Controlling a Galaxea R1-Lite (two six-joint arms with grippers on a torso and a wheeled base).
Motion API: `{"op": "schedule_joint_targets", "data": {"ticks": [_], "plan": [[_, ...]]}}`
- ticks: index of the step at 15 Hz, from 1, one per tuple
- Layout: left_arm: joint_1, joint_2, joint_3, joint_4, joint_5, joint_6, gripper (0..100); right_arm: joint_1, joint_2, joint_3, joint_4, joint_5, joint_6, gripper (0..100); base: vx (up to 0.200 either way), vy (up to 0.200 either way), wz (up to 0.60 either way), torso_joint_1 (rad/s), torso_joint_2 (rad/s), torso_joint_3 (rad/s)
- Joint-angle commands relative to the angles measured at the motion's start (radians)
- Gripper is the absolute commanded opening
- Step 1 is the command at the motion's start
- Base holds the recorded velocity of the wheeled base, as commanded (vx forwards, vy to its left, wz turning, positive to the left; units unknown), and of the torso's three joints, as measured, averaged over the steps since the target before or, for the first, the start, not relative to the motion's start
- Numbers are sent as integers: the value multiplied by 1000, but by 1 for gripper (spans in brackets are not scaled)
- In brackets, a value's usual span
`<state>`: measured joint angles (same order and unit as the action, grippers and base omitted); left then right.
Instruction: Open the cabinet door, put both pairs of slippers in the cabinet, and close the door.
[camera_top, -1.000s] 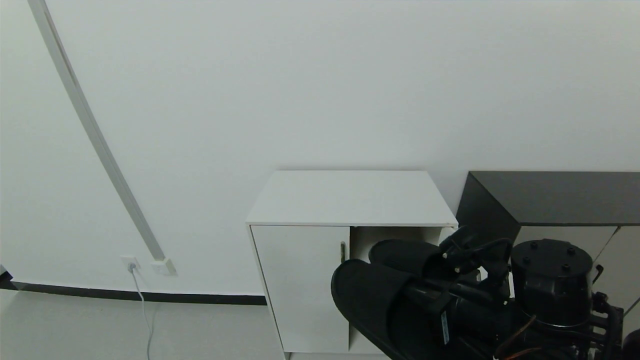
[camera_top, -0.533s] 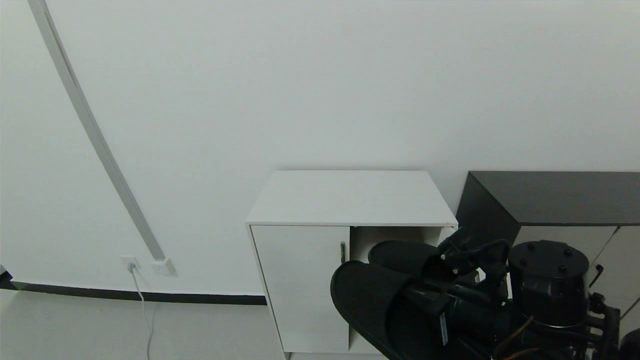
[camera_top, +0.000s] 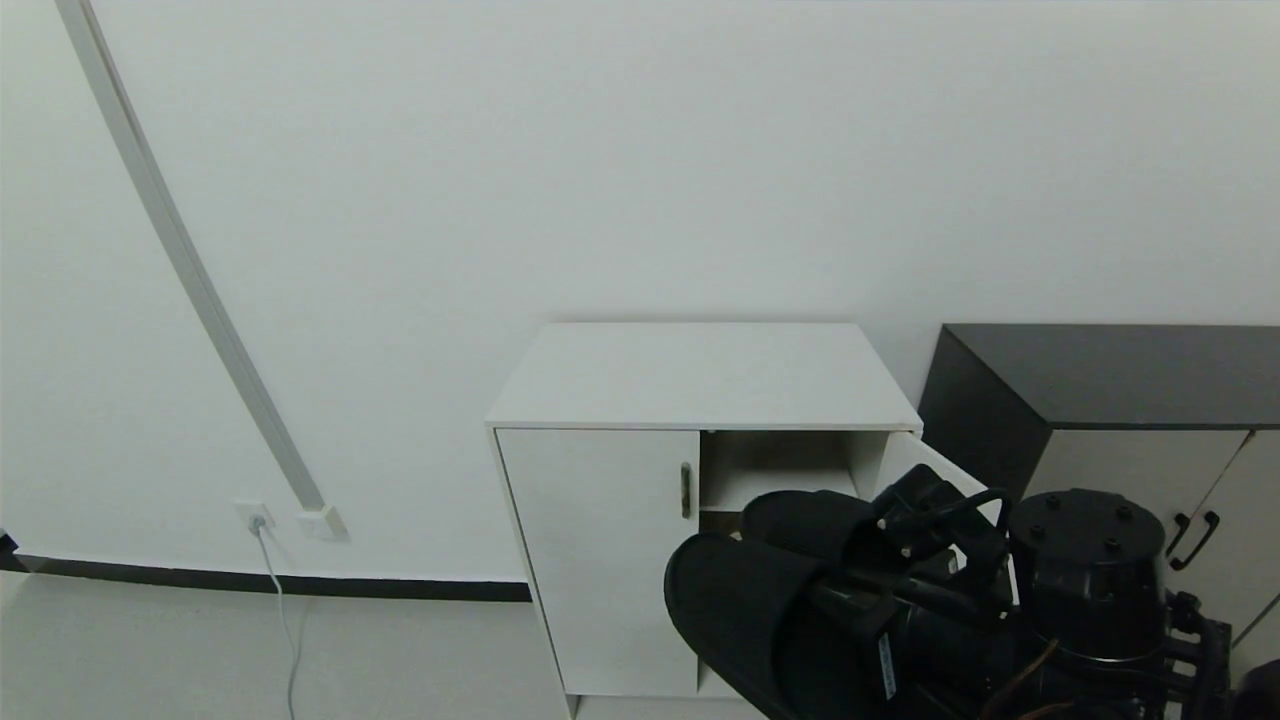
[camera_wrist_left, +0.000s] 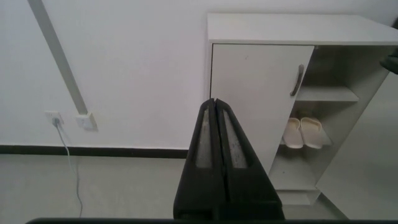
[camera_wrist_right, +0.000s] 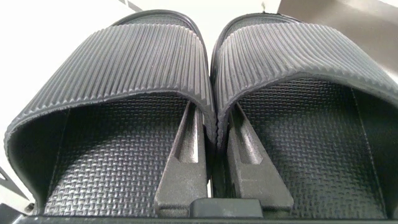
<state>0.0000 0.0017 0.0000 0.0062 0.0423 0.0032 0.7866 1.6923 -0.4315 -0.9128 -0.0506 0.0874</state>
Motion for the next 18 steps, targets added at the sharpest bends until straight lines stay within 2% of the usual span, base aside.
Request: {"op": "schedule_joint_targets", "data": {"ticks": [1, 6, 18], "plan": [[0, 0, 0, 0, 1, 0, 0, 0, 4, 0, 0, 0, 0, 0, 0, 0, 0, -163, 369, 212], [0, 0, 0, 0, -1, 1, 0, -1, 6, 2, -17, 0, 0, 0, 0, 0, 0, -178, 411, 230], [0, 0, 0, 0, -1, 1, 0, -12, 56, 14, -86, 0, -2, 0, 0, 0, 0, -214, 536, 319]]}}
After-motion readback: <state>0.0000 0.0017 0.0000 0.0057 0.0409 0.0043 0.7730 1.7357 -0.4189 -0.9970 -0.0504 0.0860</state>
